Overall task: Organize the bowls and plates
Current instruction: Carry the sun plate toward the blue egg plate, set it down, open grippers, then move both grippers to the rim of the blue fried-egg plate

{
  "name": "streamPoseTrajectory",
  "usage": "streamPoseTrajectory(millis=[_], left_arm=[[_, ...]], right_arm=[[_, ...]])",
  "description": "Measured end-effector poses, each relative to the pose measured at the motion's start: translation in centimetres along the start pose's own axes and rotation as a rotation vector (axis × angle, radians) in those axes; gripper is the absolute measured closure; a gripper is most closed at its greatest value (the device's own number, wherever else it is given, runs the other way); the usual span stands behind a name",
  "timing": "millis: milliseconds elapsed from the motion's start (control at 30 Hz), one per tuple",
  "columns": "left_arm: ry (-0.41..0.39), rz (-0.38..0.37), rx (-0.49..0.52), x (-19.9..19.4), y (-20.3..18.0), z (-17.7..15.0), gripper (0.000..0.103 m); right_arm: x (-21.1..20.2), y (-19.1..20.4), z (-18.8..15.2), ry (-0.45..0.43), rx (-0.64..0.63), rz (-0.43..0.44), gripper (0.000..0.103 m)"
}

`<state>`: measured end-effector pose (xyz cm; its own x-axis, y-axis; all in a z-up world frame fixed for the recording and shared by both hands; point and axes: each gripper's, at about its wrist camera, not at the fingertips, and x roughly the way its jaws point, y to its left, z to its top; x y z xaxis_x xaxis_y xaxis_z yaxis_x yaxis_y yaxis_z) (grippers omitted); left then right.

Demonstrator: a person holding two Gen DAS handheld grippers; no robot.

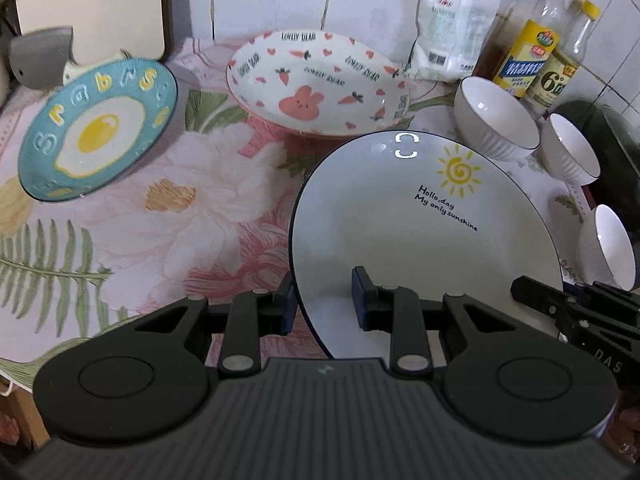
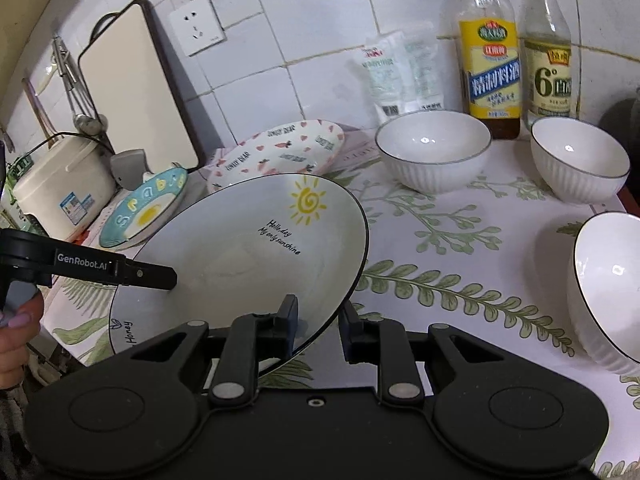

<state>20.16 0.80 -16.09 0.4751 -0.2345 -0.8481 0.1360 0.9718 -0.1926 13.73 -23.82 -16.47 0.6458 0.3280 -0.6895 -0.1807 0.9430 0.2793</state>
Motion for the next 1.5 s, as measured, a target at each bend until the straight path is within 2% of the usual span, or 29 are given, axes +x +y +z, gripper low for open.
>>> streamPoseTrajectory(millis=[200, 300, 400, 433, 467, 533, 800, 900, 967, 1067, 1100, 1167, 1367, 1500], left_arm=[[0.009, 0.014, -0.039, 2.3, 0.4, -1.4, 0.077], [-0.005, 0.003, -0.044, 2.1, 0.4, -1.7, 0.077], [0.009, 0.0, -0.058, 2.2, 0.2, -1.9, 0.077], [0.023, -0.003, -0.076, 2.4, 0.3, -2.0, 0.077], [0.046, -0.006, -0.113, 2.8, 0.4, -2.1, 0.077], [0.028, 0.03, -0.087, 2.6, -0.6, -2.4, 0.077], [0.093, 0.001, -0.141, 2.3, -0.1, -2.3, 0.078], [0.083, -0.011, -0.116, 0.9, 0.1, -2.5, 0.075], [0.084, -0.013, -0.105, -0.1, 0.5, -2.5, 0.069], [0.083, -0.018, -0.09, -1.9, 1.2, -2.3, 0.067], [0.084, -0.02, -0.083, -2.6, 1.5, -2.2, 0.065], [0.072, -0.018, -0.072, -4.1, 2.2, -1.9, 0.064], [-0.013, -0.009, -0.039, -8.8, 5.2, -0.5, 0.059], [-0.122, -0.02, -0.029, -12.2, 8.1, 0.7, 0.053]], right_arm=[[1.9, 0.3, -0.9, 0.021, -0.005, -0.073, 0.076], [1.7, 0.3, -0.9, 0.005, -0.008, -0.079, 0.076], [1.8, 0.6, -0.8, 0.01, -0.063, -0.113, 0.076], [1.9, 0.7, -0.7, 0.027, -0.069, -0.128, 0.076], [2.3, 0.9, -0.5, 0.081, -0.066, -0.159, 0.076], [3.0, 0.8, 0.1, 0.161, 0.012, -0.206, 0.074], [3.1, 2.1, 0.4, 0.193, -0.052, -0.305, 0.067], [1.6, 2.4, 0.2, 0.175, -0.016, -0.276, 0.06], [0.3, 3.0, 0.3, 0.157, -0.016, -0.25, 0.06], [-2.1, 4.1, 0.5, 0.11, -0.001, -0.189, 0.057], [-2.9, 4.4, 0.6, 0.091, 0.01, -0.165, 0.053], [-3.9, 5.2, 1.0, 0.066, 0.023, -0.123, 0.05], [-5.4, 8.6, 2.8, -0.003, 0.011, 0.004, 0.042], [-5.3, 12.1, 4.3, 0.01, -0.087, 0.088, 0.042]])
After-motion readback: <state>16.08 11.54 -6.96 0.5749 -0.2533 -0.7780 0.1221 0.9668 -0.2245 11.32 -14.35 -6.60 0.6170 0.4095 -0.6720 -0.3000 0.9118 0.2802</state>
